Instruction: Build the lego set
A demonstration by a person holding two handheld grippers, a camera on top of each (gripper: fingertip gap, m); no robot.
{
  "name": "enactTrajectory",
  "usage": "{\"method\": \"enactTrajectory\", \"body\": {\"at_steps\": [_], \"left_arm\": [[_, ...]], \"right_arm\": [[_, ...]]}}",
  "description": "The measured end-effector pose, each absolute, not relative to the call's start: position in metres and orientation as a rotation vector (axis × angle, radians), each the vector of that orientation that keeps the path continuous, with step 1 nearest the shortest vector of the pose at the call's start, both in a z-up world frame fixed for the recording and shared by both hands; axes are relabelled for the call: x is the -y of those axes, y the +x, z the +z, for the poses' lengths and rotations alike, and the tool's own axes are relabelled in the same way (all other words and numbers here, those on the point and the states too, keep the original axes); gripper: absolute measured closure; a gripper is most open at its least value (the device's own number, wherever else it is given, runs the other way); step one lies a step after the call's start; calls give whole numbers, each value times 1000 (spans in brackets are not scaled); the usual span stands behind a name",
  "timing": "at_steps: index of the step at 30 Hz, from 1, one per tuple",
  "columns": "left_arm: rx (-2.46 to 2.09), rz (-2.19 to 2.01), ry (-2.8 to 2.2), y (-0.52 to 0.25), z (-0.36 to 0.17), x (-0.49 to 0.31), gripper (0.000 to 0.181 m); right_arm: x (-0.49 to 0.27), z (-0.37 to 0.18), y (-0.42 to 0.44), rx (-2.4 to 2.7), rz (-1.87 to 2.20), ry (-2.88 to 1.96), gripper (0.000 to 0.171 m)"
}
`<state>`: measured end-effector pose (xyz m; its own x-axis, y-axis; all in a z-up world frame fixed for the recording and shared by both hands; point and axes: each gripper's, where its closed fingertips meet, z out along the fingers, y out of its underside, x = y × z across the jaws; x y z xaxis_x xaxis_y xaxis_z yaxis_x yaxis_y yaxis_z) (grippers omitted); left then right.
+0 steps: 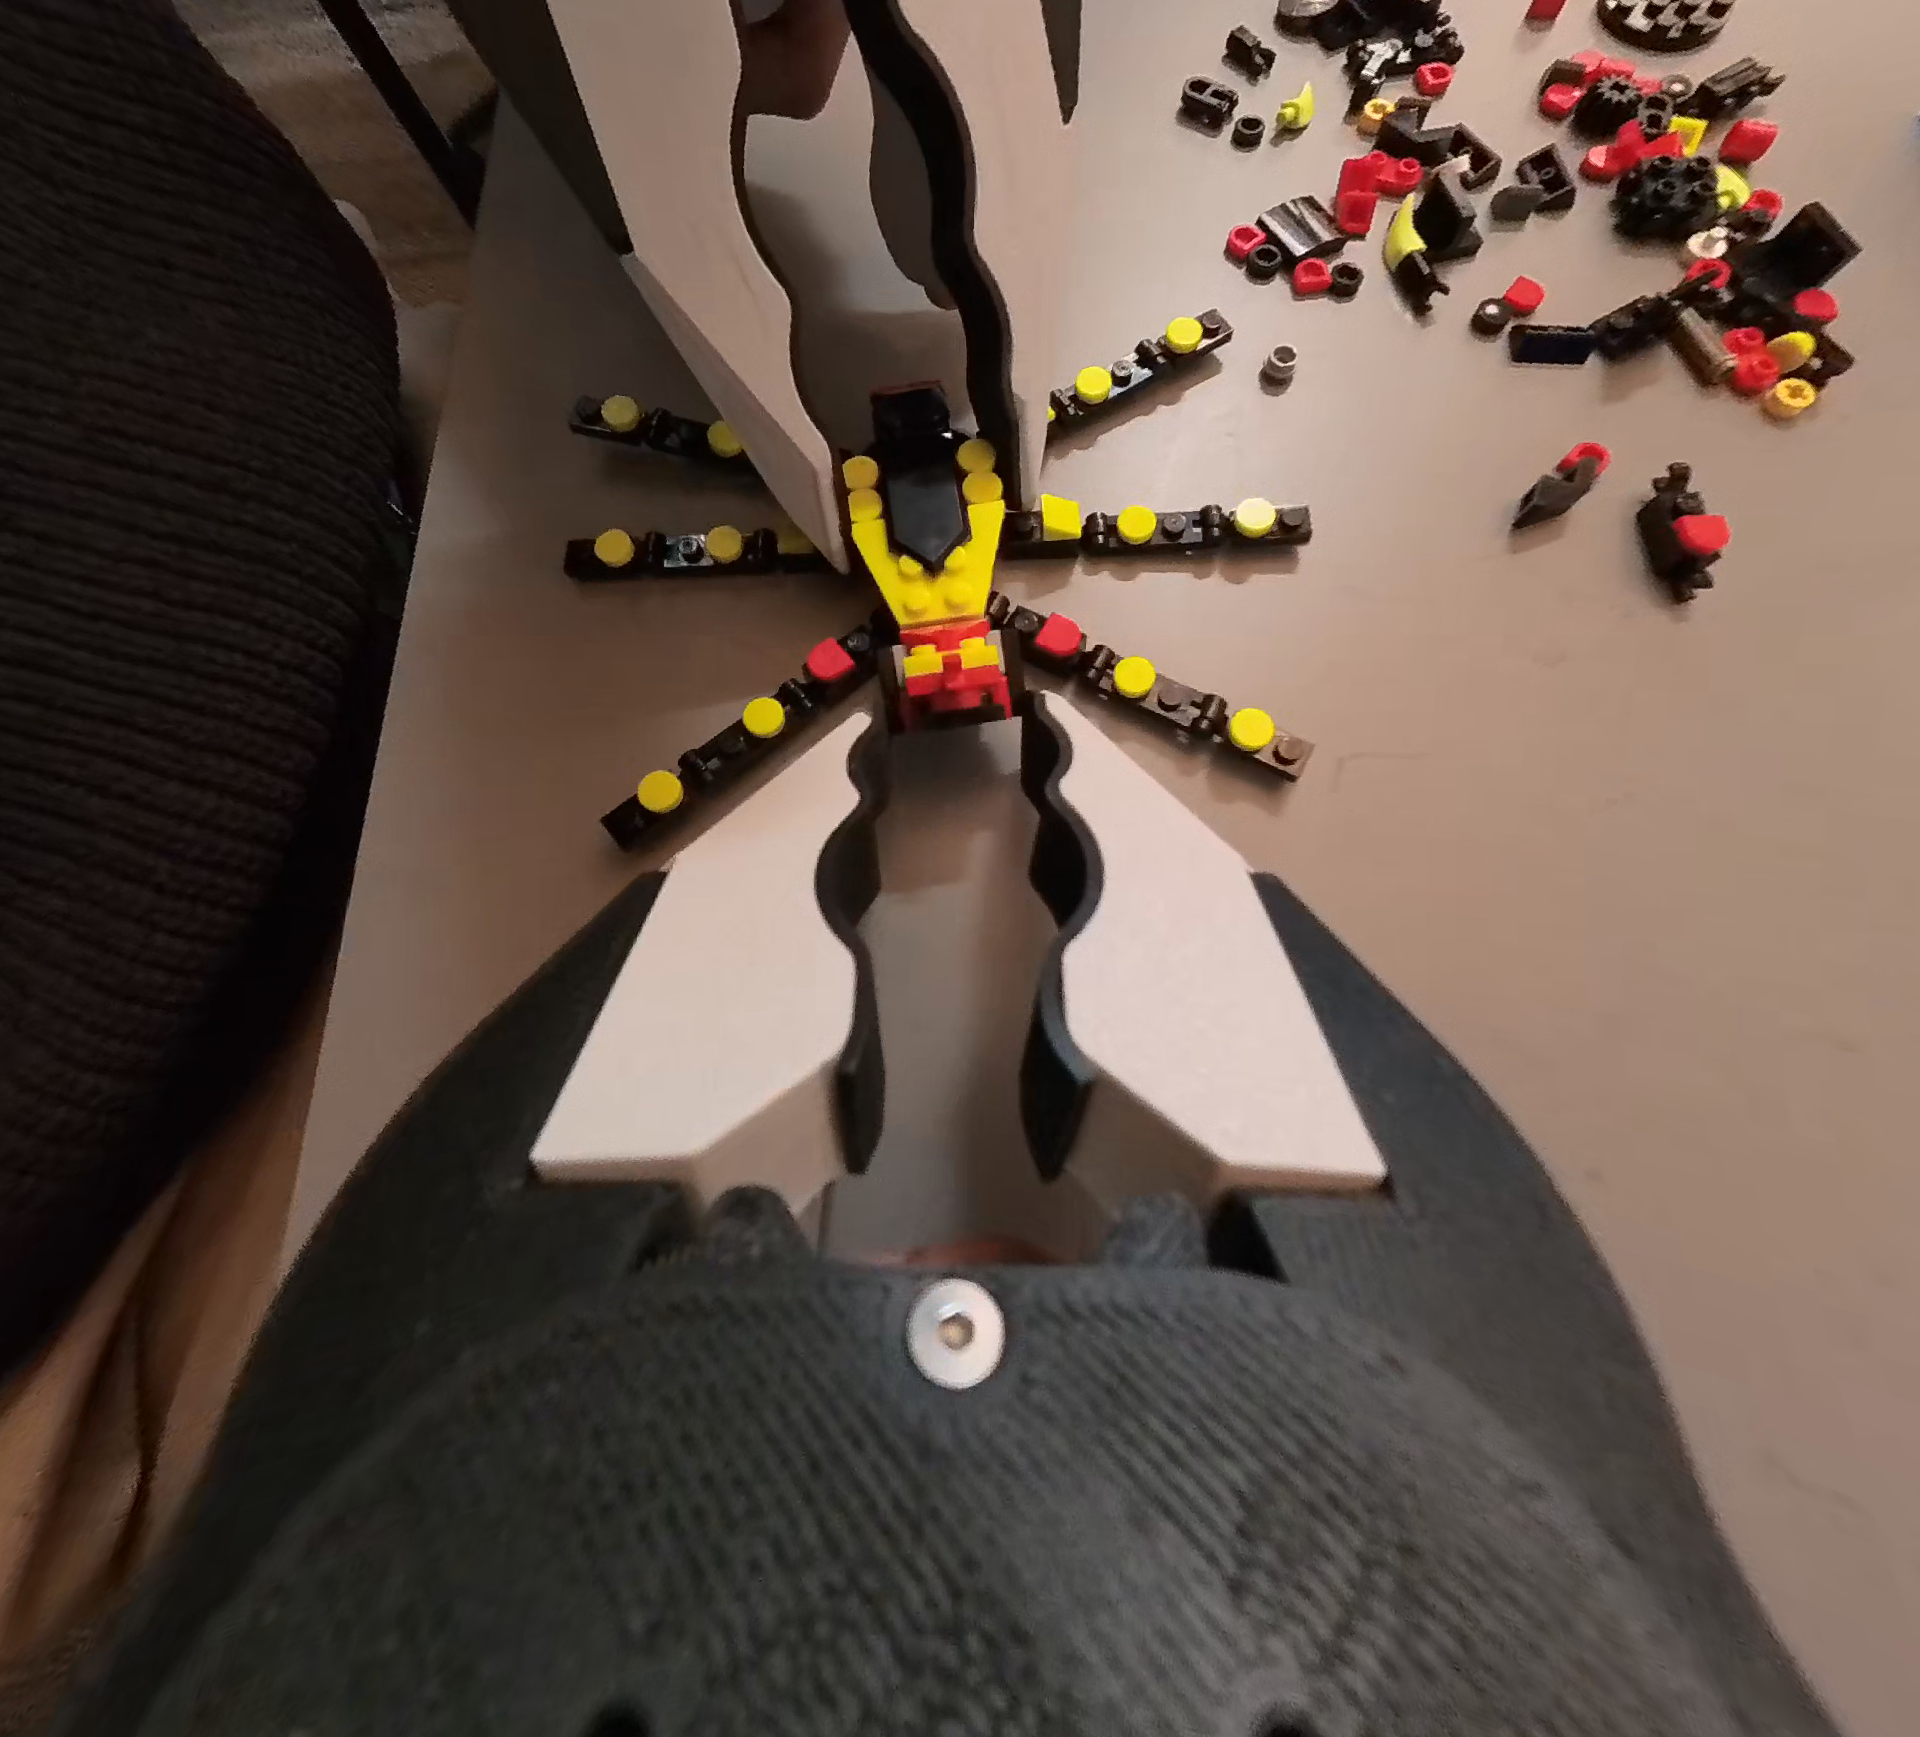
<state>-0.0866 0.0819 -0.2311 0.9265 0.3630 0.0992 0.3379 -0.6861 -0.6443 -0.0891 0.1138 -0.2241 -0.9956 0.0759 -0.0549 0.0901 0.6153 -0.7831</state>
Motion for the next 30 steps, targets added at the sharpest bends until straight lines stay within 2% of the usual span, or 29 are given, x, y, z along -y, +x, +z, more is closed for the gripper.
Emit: {"method": "enactTrajectory", "body": {"at_steps": [30], "left_arm": [[527,23,-2371,-87,-232,-82,148]], "right_arm": [[-112,-223,-90,-2779,-1362,149,148]]}}
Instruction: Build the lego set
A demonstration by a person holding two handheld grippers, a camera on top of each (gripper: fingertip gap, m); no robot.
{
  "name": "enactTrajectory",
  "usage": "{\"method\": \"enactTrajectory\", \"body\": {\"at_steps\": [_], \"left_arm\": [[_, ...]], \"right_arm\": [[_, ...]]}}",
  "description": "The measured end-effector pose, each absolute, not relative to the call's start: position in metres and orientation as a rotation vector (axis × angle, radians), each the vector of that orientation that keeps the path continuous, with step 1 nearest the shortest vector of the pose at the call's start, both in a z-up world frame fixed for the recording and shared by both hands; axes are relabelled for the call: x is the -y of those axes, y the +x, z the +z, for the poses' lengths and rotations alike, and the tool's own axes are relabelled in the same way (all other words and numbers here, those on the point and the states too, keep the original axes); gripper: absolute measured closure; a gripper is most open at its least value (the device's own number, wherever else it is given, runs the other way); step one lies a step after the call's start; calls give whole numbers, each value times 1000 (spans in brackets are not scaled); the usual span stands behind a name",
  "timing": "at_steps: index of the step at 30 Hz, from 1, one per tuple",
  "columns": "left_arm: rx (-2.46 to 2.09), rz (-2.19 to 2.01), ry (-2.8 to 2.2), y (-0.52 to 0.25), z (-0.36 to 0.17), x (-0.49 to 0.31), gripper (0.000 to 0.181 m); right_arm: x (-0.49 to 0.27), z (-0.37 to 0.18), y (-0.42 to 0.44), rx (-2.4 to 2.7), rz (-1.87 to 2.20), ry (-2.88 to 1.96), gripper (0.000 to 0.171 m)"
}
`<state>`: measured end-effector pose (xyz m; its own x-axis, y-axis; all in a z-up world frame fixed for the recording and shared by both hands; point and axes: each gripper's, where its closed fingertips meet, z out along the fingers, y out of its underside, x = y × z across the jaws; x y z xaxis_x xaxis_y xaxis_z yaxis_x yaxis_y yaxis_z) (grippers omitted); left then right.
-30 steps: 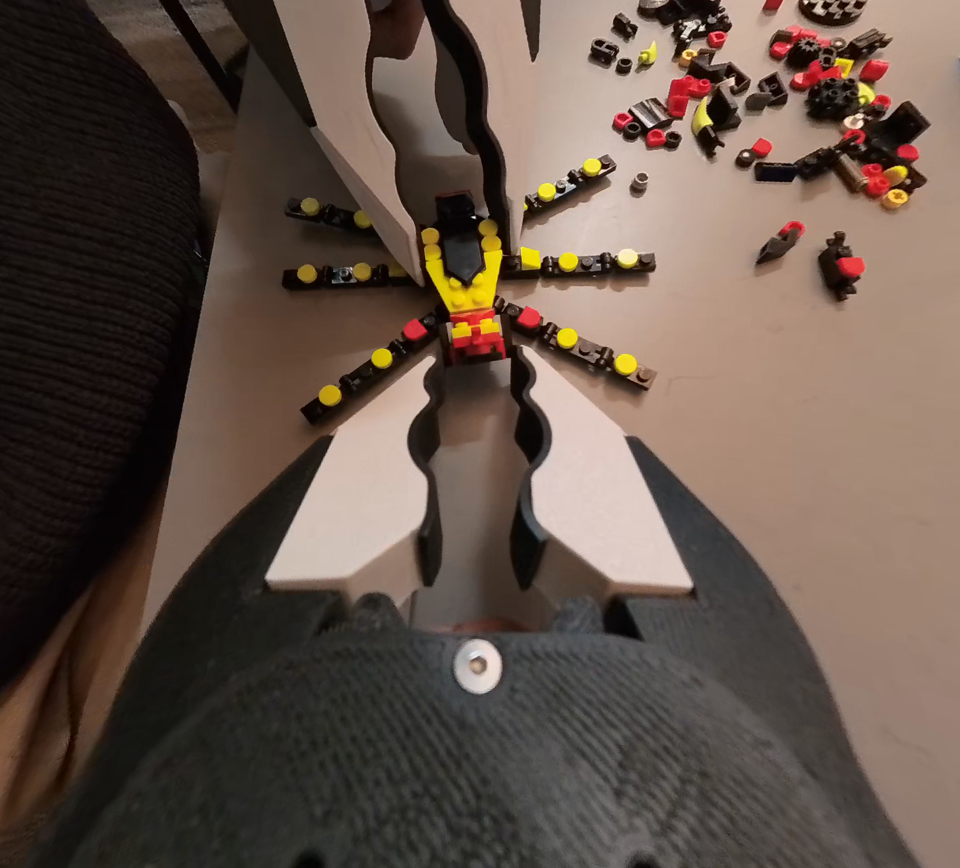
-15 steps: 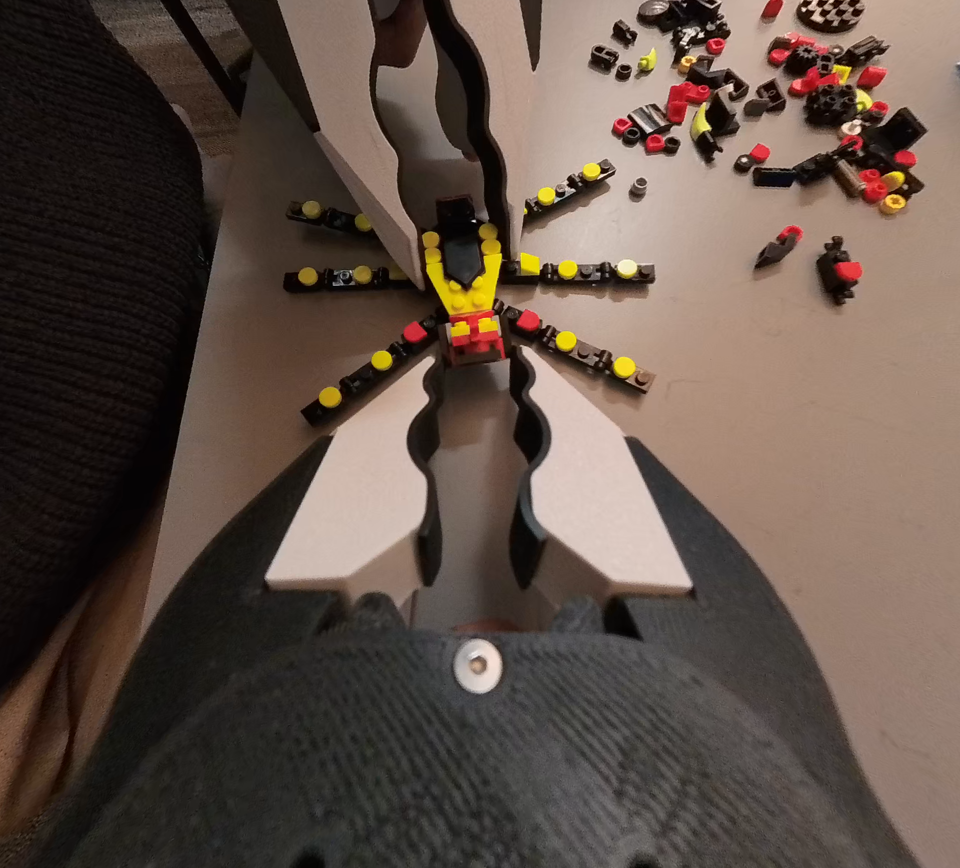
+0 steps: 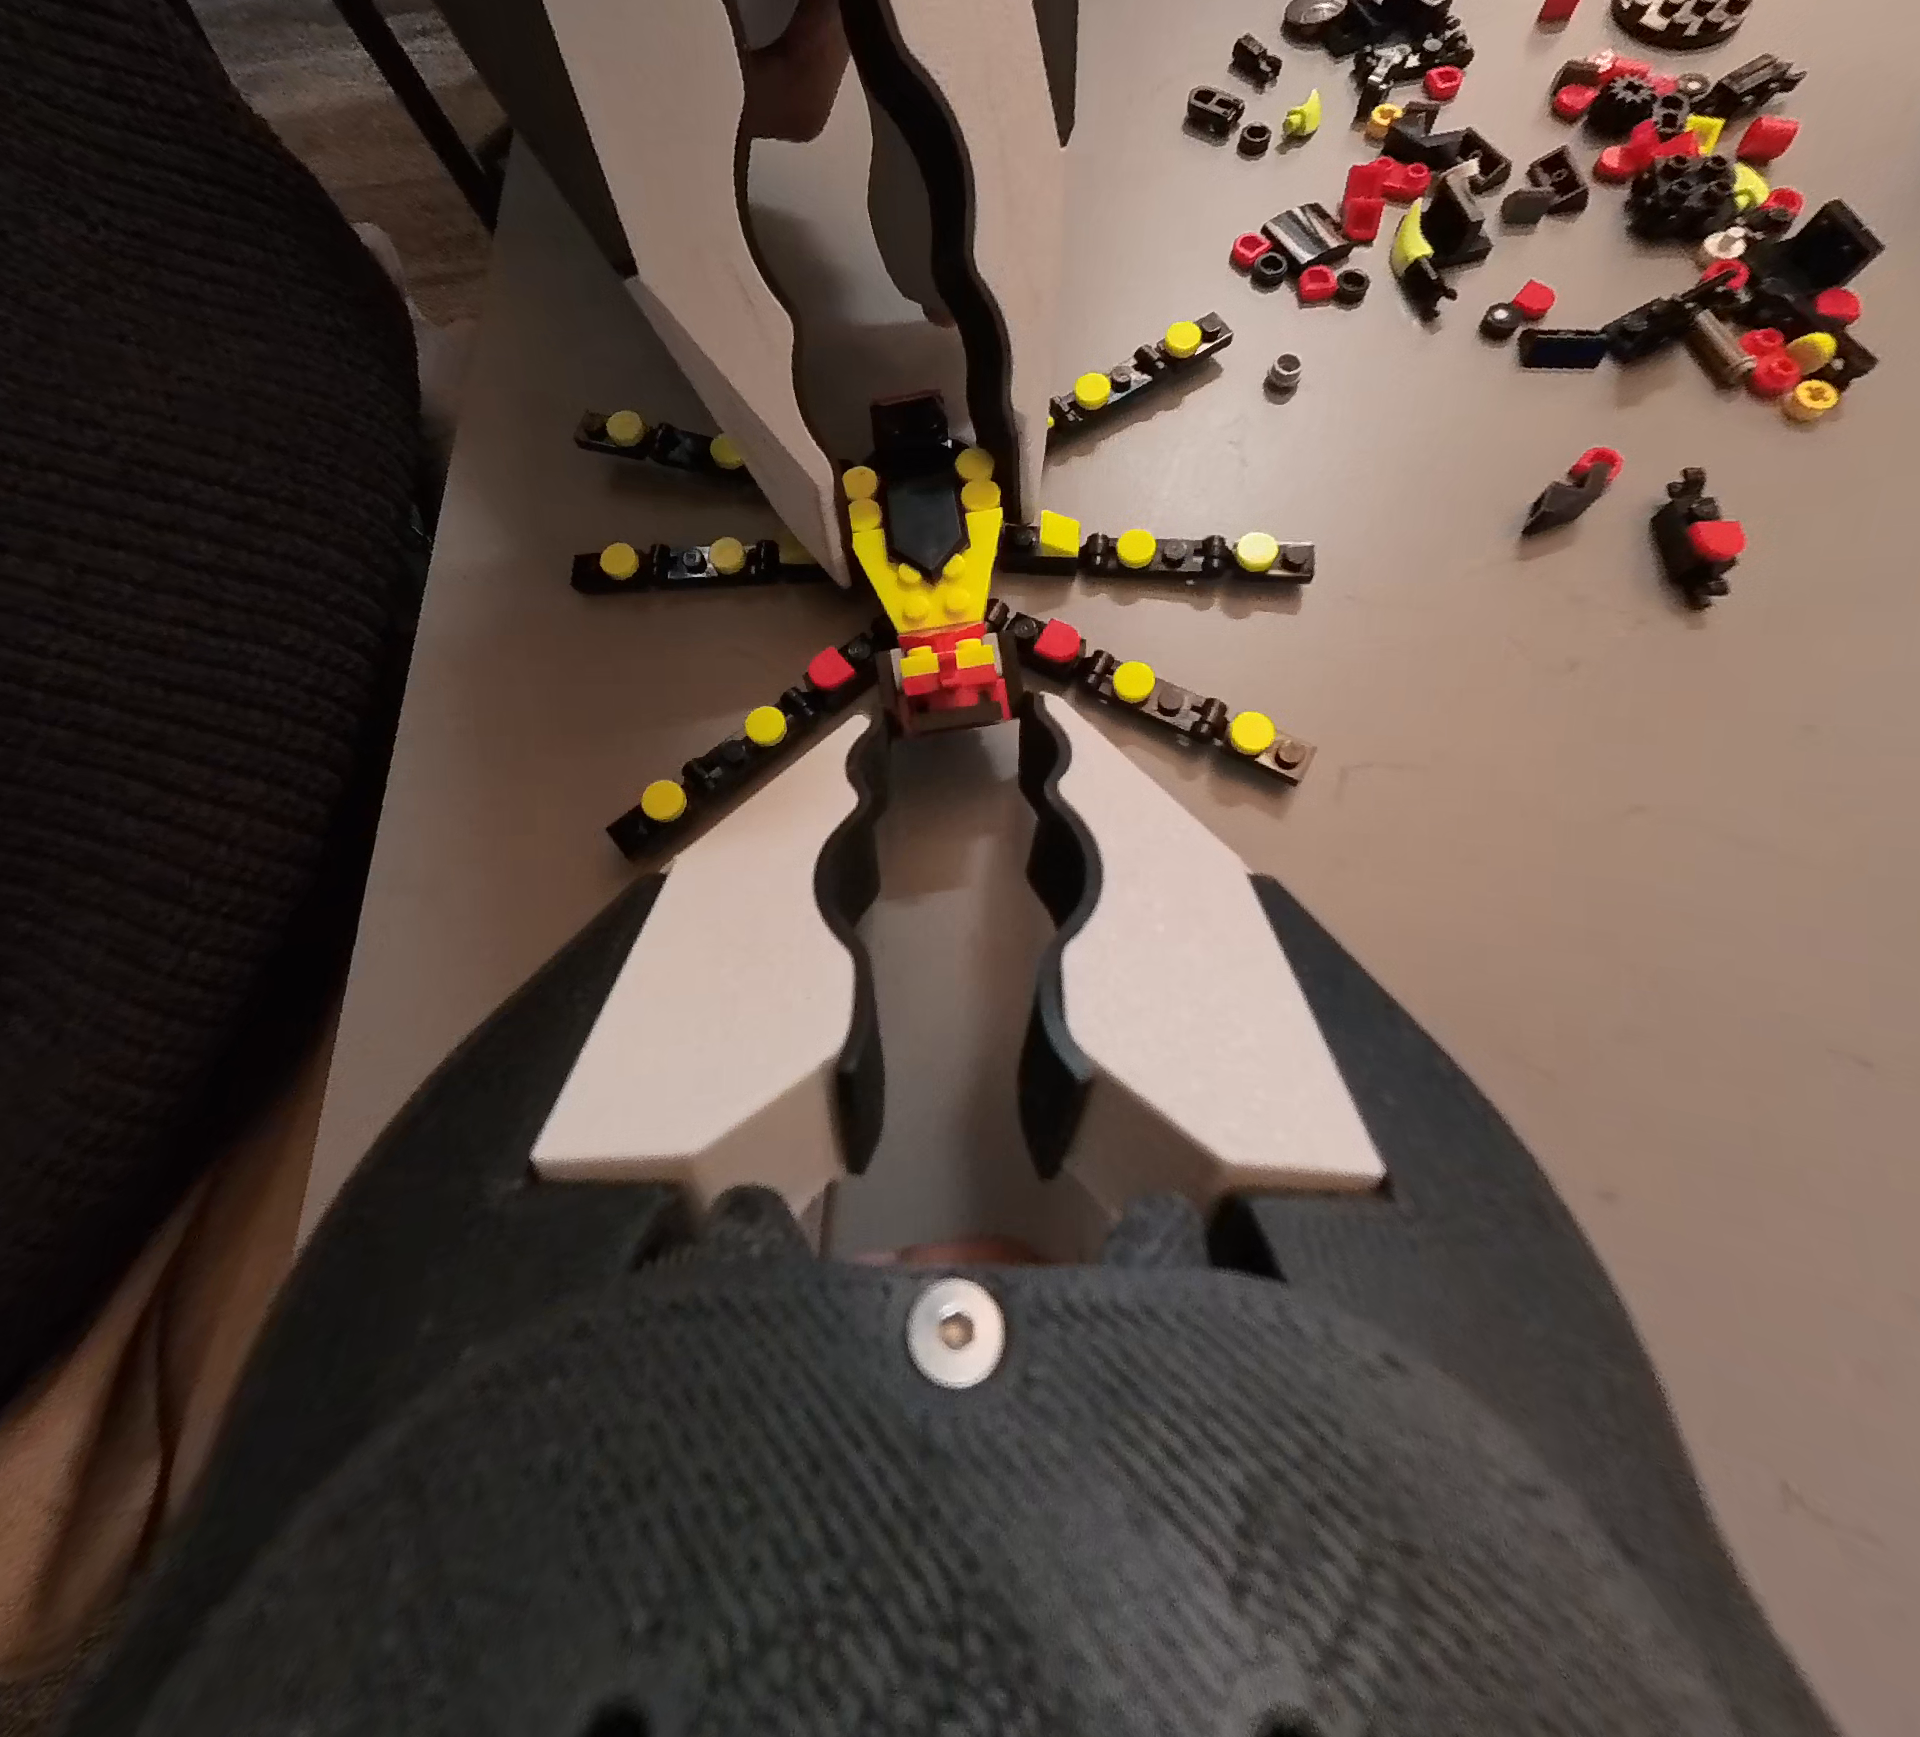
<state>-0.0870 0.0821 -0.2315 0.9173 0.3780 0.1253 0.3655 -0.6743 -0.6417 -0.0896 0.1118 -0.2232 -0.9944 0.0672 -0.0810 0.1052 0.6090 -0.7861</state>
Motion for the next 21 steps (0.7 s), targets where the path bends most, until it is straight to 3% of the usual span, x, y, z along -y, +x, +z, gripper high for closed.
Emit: {"method": "enactTrajectory", "body": {"at_steps": [21], "left_arm": [[544,20,-2366,-87,-232,-81,148]], "right_arm": [[-109,-221,-89,-2782,-1373,144,148]]}}
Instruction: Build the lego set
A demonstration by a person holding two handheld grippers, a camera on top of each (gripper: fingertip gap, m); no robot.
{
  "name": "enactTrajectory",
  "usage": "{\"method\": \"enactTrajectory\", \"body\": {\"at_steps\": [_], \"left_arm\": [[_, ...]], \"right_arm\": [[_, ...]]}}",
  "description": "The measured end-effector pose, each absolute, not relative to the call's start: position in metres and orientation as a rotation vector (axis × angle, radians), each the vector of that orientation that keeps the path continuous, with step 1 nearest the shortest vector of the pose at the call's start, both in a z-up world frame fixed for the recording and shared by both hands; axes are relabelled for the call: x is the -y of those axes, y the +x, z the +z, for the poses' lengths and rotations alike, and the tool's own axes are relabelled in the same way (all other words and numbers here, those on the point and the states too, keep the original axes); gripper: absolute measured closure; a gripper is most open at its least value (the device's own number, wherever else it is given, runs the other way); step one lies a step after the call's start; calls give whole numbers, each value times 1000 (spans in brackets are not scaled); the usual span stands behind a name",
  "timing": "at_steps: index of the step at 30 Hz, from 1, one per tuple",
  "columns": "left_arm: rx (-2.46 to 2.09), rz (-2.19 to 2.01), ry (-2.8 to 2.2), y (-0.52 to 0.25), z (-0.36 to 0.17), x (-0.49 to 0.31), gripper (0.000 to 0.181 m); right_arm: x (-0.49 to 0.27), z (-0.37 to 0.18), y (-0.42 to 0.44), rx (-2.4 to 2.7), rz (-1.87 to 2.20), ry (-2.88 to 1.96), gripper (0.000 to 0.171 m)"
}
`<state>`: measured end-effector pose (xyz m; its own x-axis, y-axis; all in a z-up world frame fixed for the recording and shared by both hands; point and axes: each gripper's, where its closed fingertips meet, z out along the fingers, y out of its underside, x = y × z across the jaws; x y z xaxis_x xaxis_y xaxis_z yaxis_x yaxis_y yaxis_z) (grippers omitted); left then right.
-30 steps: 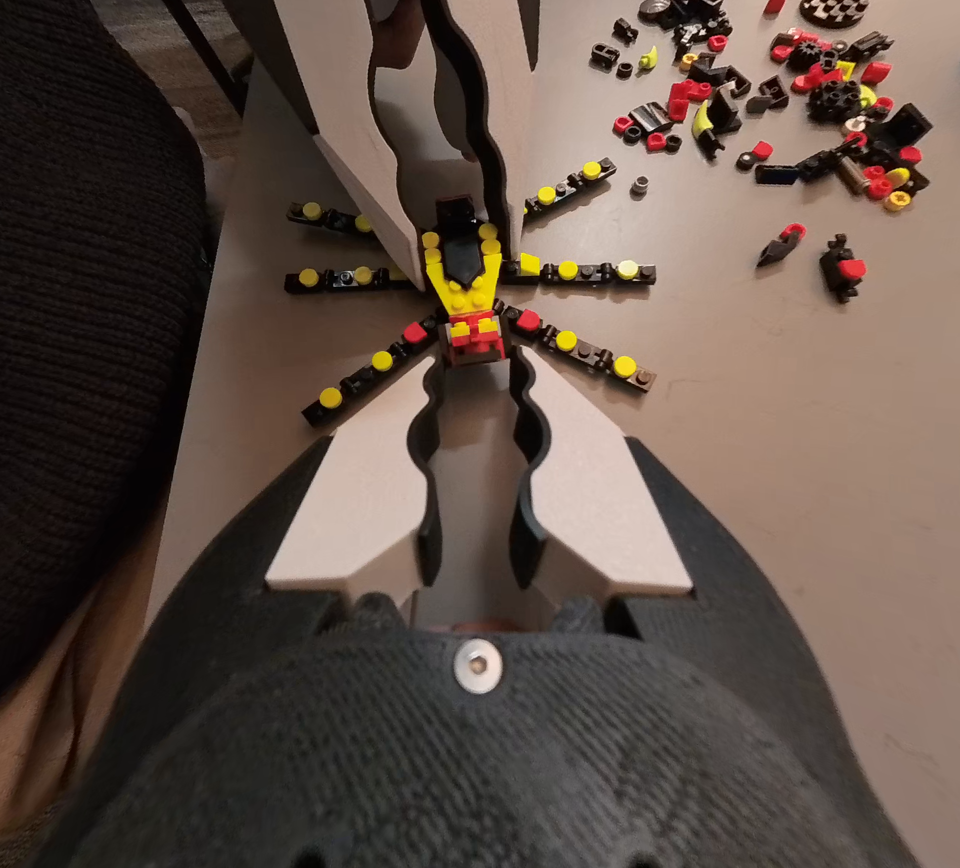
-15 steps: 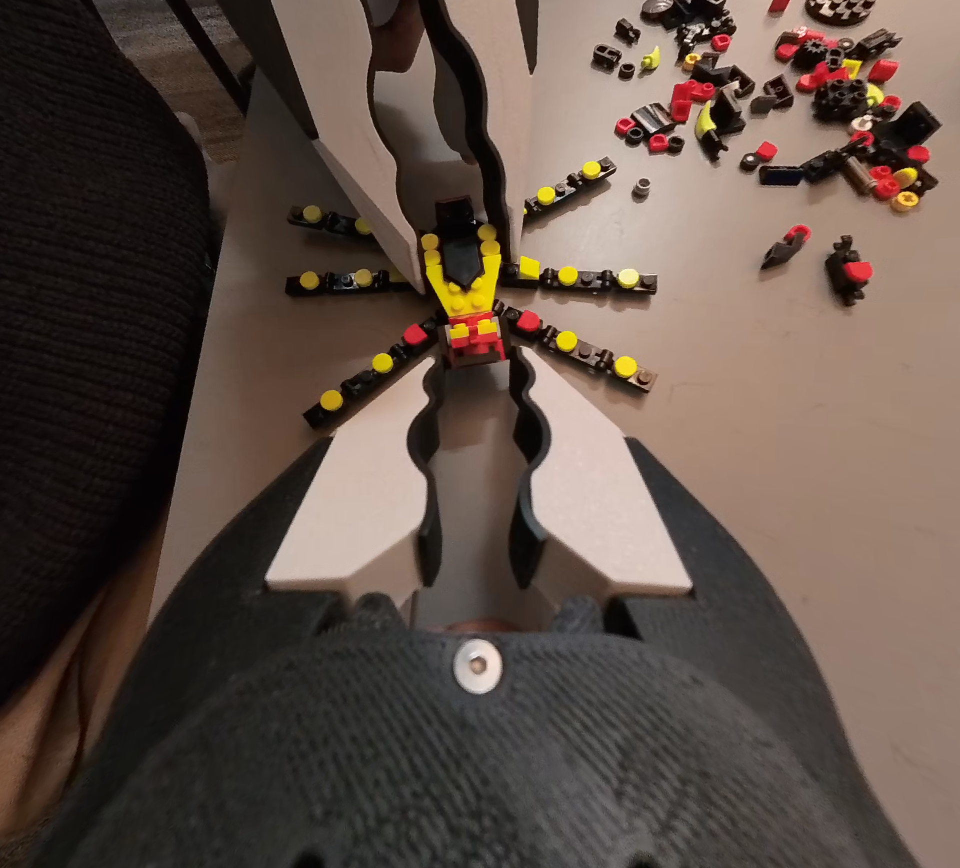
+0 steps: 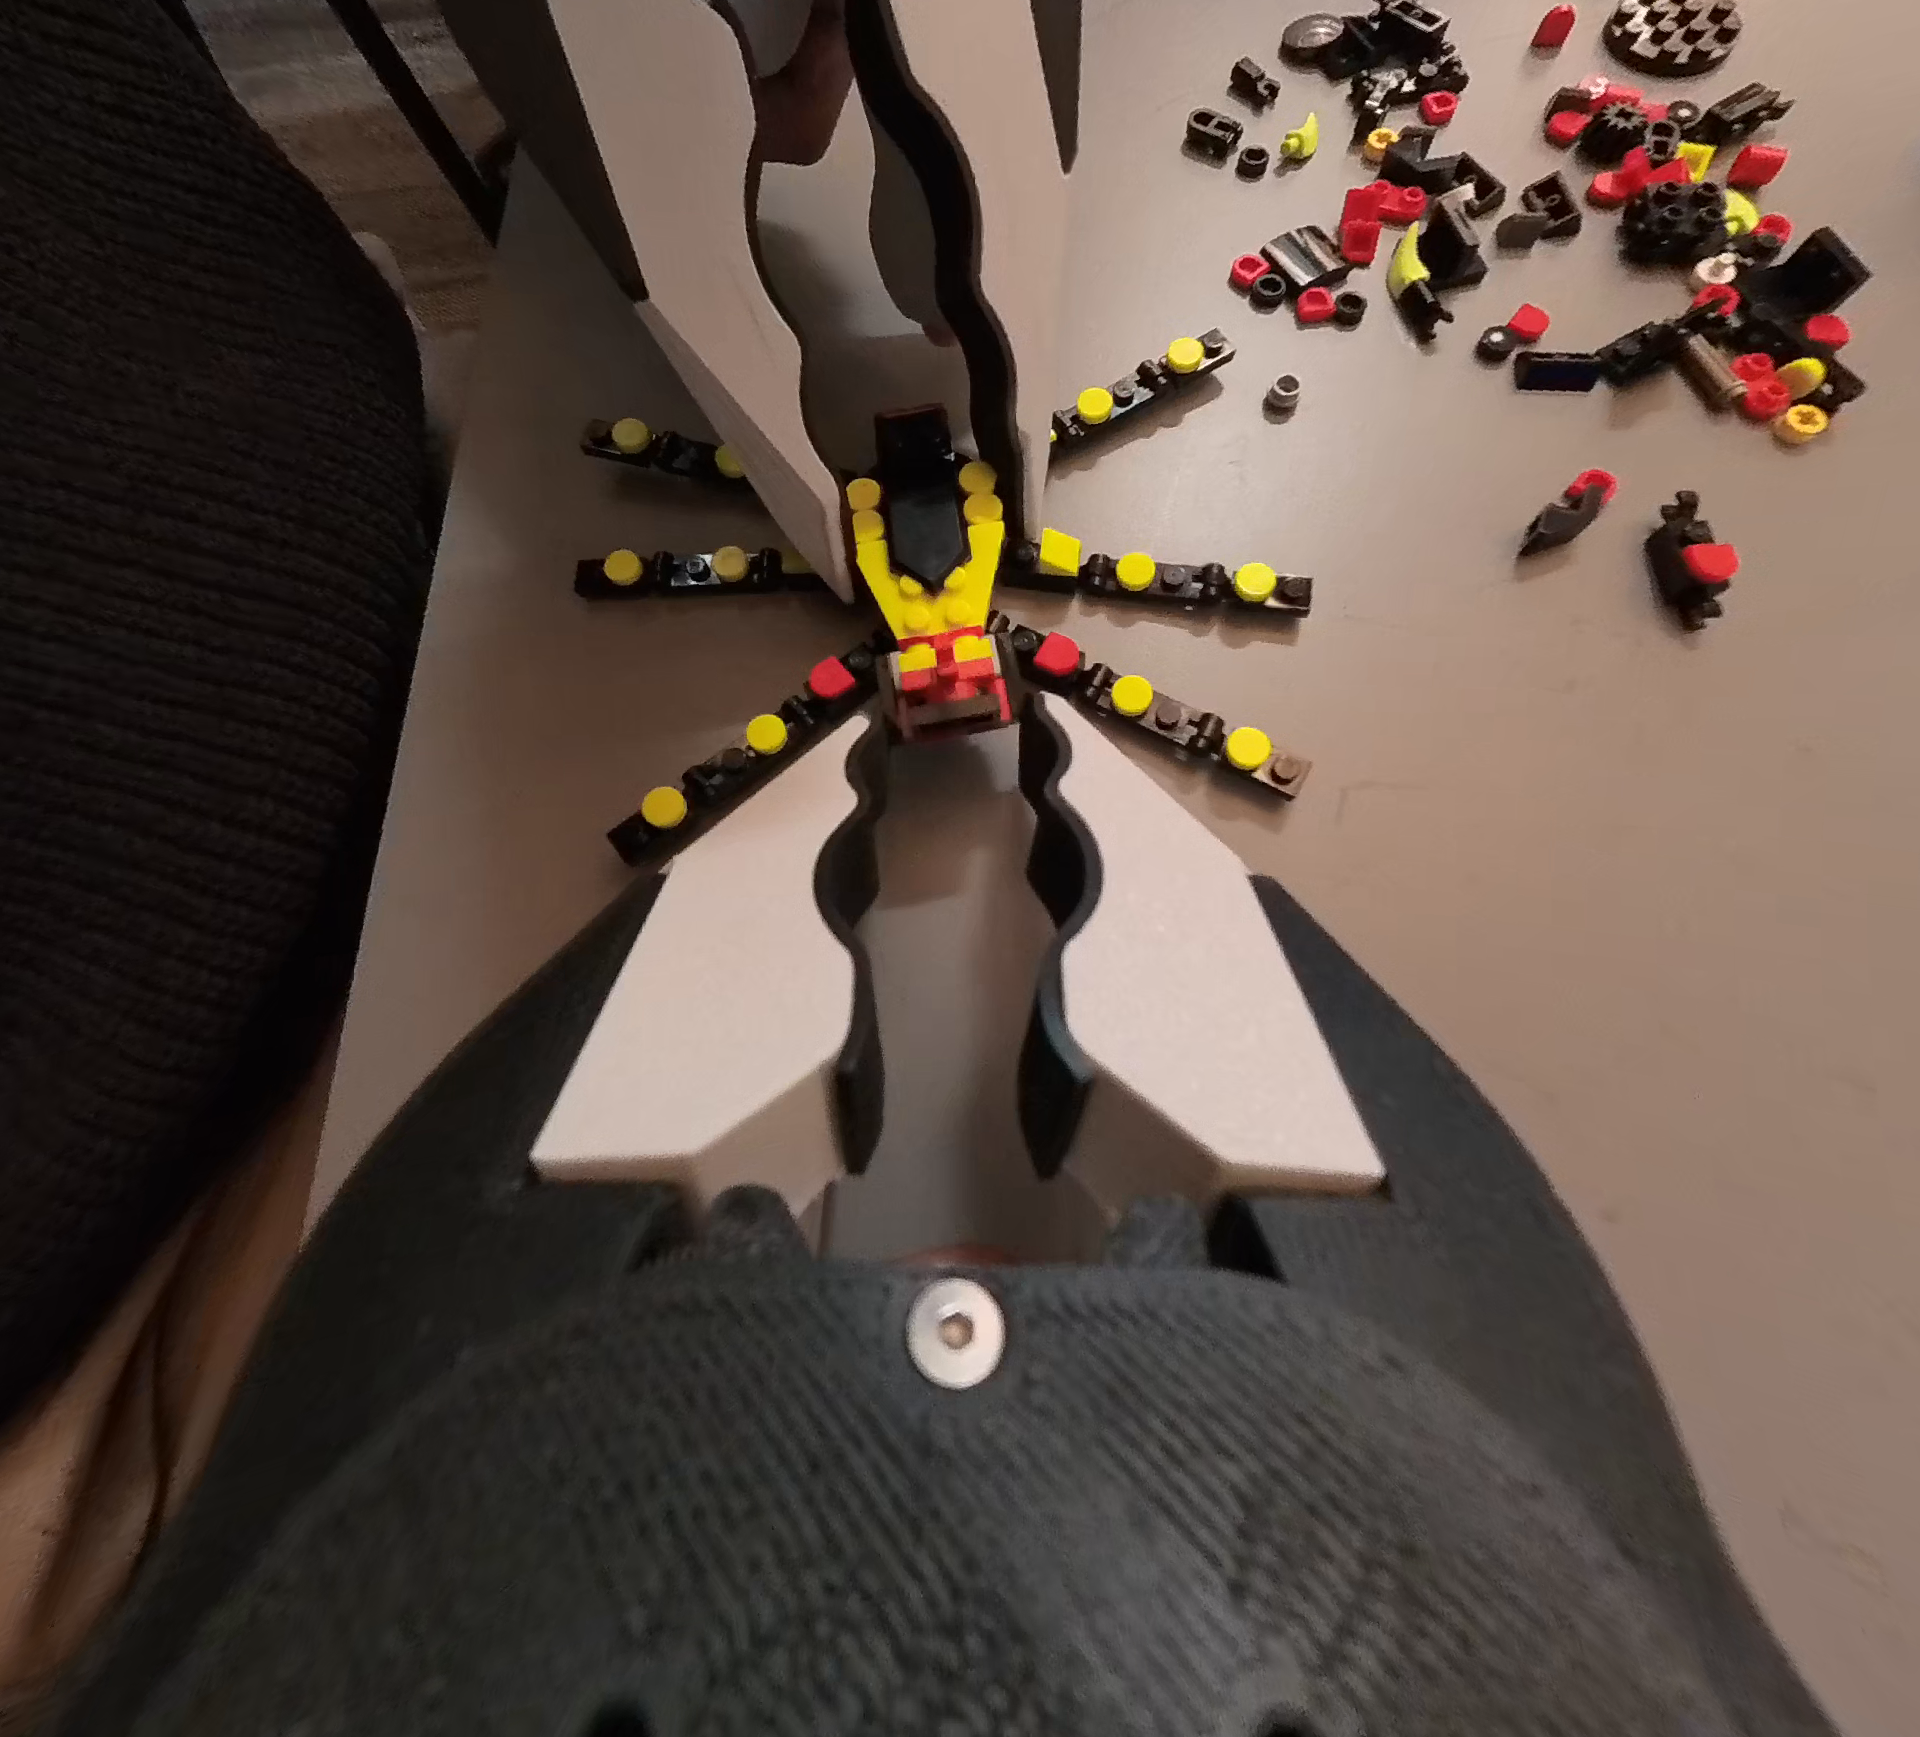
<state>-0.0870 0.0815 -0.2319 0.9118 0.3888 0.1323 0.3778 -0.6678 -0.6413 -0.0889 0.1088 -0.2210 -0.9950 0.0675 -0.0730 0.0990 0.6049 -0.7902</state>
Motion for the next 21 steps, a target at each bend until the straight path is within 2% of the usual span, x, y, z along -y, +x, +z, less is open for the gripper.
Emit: {"method": "enactTrajectory", "body": {"at_steps": [21], "left_arm": [[525,15,-2352,-86,-221,-81,145]], "right_arm": [[-117,-232,-80,-2827,-1285,184,146]]}}
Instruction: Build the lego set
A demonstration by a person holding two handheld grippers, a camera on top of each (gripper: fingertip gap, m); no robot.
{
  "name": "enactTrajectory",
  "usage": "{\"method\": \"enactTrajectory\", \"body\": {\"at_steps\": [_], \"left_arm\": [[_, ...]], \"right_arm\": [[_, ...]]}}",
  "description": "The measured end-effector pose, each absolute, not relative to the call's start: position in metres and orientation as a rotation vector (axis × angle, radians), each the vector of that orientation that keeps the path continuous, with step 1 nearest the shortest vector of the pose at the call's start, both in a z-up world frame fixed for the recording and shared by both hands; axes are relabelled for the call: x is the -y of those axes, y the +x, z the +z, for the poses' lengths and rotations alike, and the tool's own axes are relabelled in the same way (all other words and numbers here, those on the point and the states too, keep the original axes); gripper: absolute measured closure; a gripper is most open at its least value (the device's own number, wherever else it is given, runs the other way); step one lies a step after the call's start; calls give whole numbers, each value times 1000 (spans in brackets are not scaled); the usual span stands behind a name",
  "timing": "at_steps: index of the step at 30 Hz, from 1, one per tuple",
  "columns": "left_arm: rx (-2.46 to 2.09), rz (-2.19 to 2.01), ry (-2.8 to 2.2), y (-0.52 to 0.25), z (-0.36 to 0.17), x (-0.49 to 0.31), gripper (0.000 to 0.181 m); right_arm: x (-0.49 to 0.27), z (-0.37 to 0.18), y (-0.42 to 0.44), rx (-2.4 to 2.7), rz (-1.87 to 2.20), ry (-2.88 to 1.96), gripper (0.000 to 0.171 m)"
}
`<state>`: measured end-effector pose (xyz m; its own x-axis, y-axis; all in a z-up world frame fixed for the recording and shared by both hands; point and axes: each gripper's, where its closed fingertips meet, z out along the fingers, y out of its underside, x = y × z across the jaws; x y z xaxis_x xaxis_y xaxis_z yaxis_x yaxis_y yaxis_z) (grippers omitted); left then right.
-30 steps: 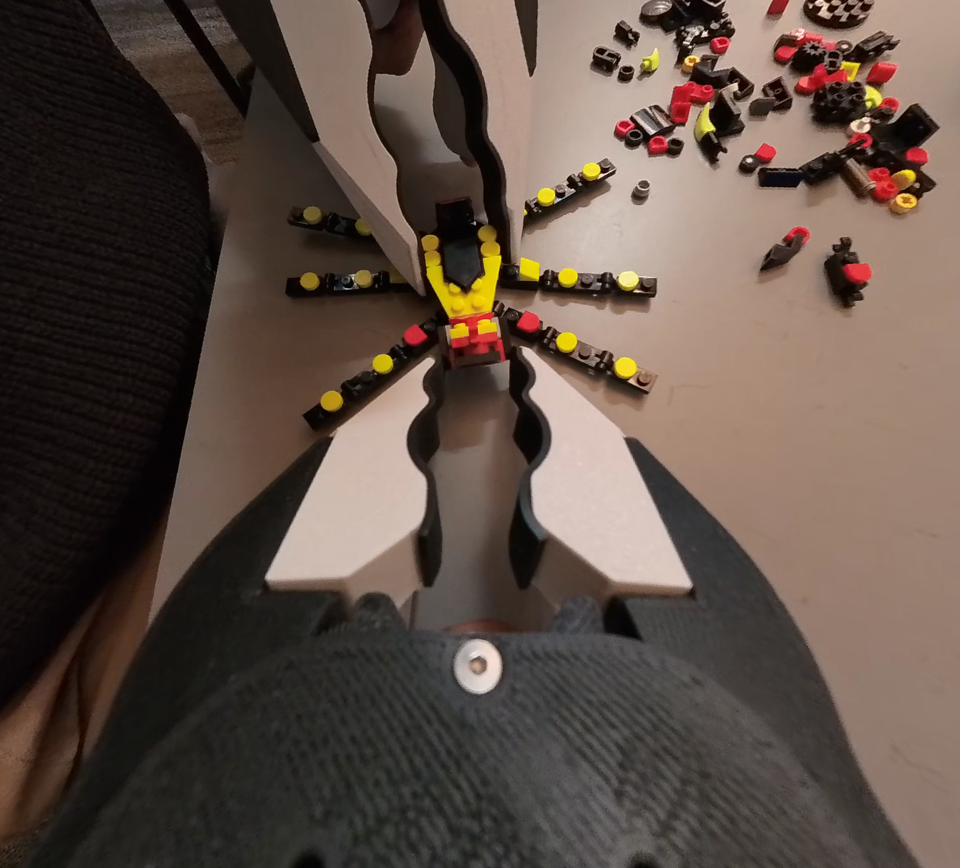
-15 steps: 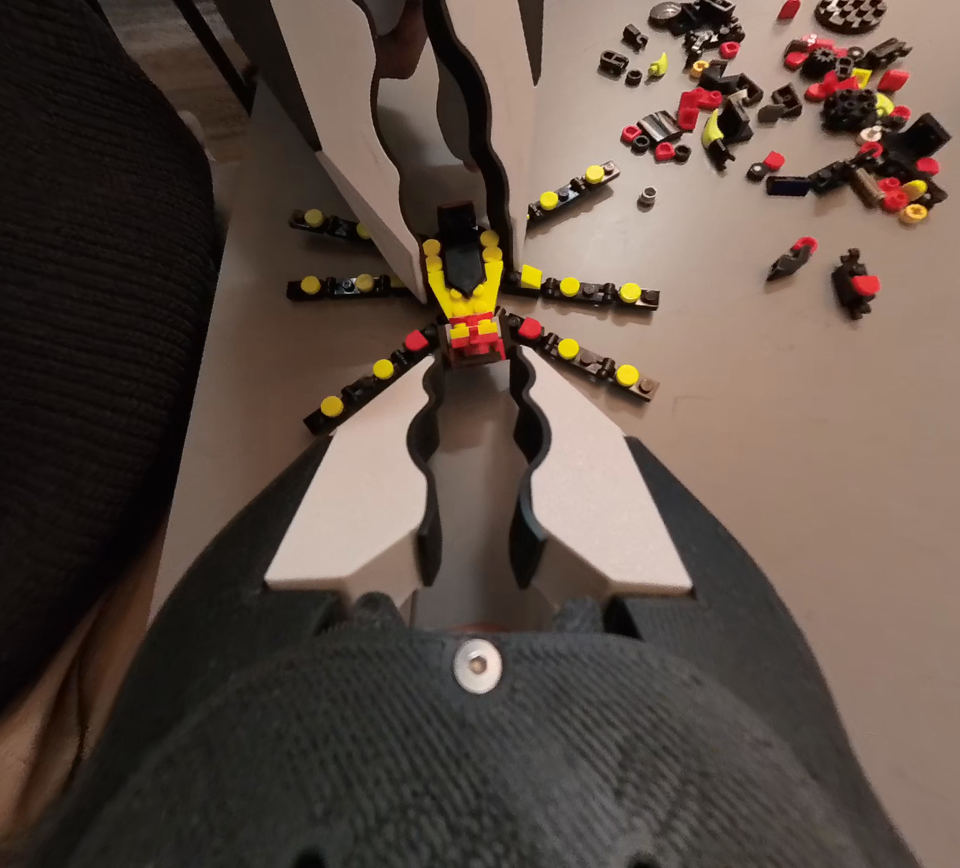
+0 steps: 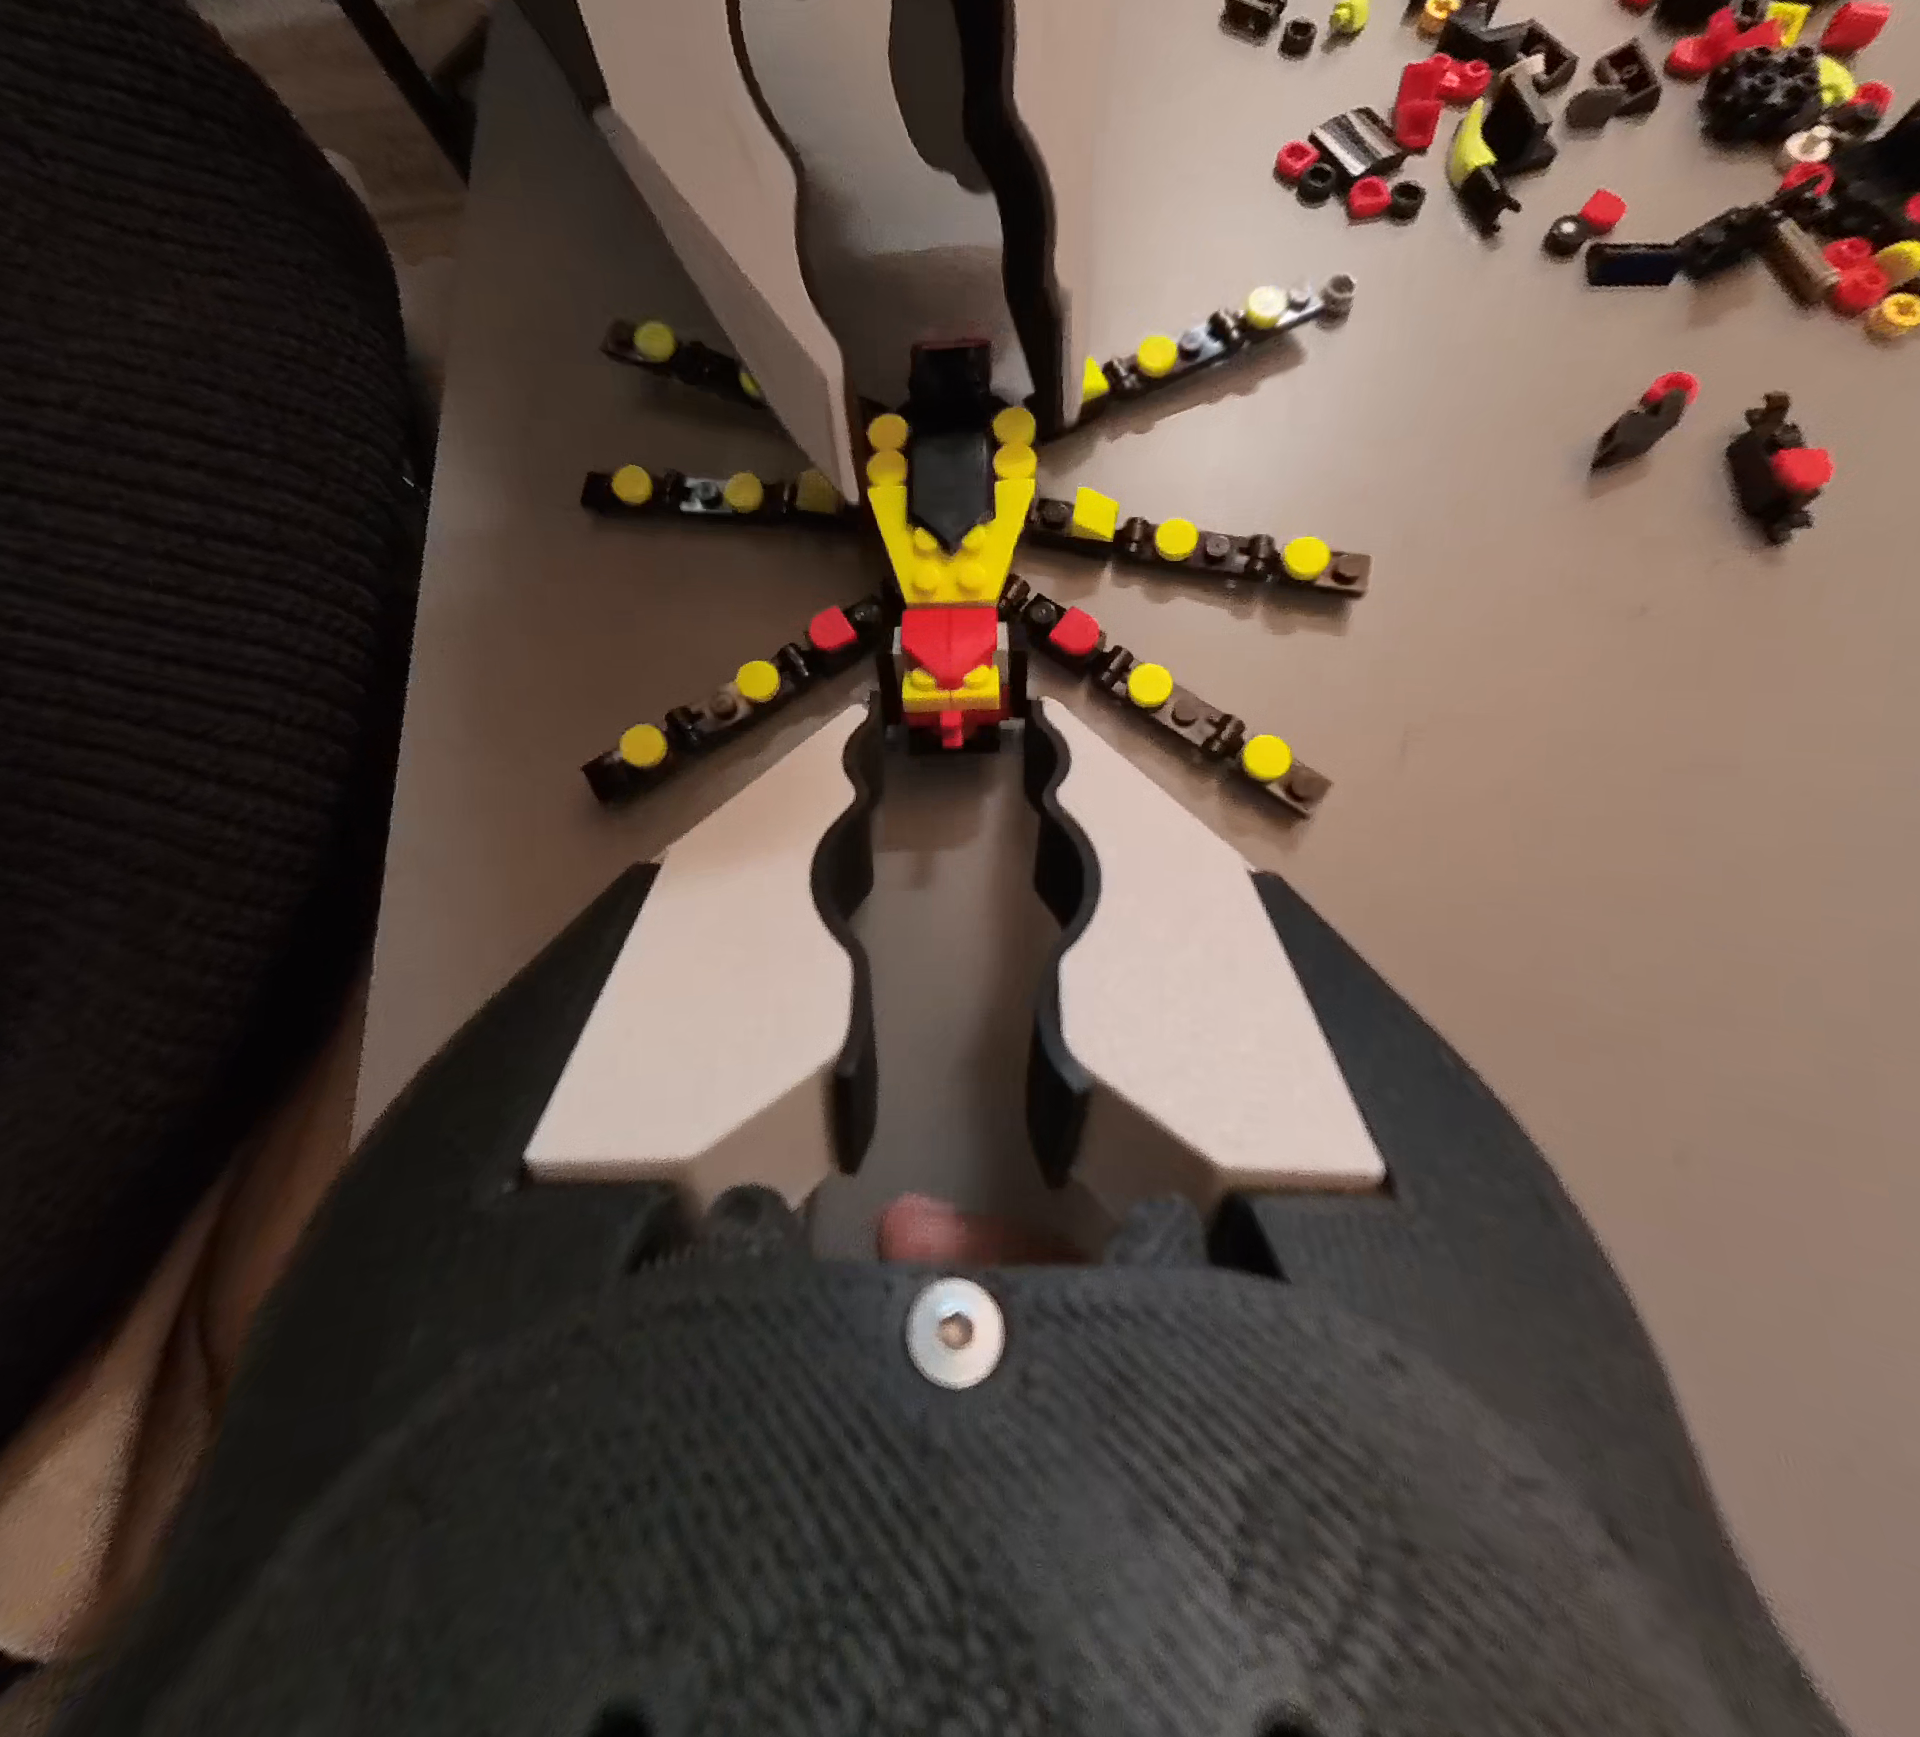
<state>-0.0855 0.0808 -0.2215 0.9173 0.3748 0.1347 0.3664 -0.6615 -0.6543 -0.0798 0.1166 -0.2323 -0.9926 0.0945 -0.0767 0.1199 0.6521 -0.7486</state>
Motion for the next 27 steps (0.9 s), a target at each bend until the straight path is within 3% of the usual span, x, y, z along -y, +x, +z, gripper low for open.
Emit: {"method": "enactTrajectory", "body": {"at_steps": [7,27], "left_arm": [[606,22,-2306,-97,-215,-65,145],[566,67,-2286,-90,-216,-64,155]], "right_arm": [[-129,-232,-82,-2876,-1285,284,134],[-118,-226,-77,-2855,-1342,397,138]]}}
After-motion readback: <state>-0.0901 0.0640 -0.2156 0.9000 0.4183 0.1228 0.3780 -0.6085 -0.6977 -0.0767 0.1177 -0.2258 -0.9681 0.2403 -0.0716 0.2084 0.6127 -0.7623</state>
